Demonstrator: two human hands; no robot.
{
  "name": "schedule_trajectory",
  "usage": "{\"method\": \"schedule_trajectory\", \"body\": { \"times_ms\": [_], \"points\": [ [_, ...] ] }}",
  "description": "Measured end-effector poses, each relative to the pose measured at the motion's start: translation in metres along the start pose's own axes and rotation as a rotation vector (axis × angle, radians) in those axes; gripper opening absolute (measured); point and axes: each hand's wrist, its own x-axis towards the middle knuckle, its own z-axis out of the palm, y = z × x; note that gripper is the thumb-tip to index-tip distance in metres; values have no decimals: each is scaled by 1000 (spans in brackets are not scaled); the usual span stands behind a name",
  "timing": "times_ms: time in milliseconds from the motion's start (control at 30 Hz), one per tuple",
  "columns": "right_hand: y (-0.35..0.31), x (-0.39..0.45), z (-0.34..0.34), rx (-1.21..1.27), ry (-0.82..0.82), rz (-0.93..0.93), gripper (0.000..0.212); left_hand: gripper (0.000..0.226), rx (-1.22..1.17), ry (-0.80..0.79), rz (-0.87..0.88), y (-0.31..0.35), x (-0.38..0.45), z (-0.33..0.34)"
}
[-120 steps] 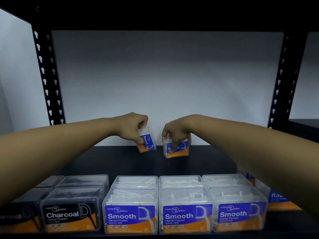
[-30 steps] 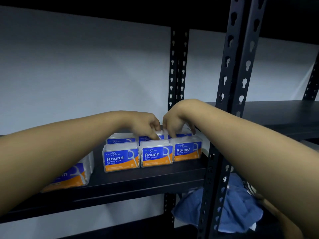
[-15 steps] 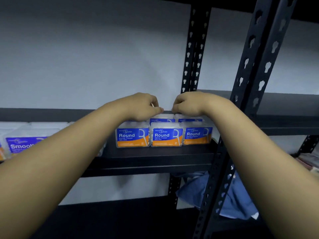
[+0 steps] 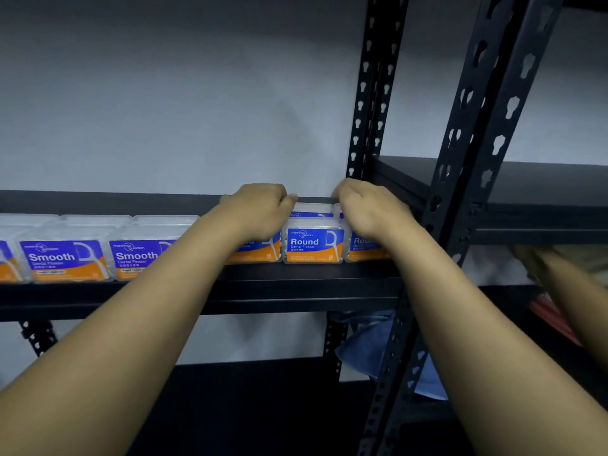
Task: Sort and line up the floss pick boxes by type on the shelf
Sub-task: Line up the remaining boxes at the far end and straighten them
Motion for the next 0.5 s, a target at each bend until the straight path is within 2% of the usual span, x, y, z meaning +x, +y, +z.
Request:
{"method": "schedule_trajectory", "body": {
  "times_ms": [333,500],
  "points": [
    [-3,2,10,-149,10,49,48,54,32,73,-5,-1,-5,4],
    [-2,2,10,-179,-15,-5,44,54,19,119,40,0,-7,7]
  ]
}}
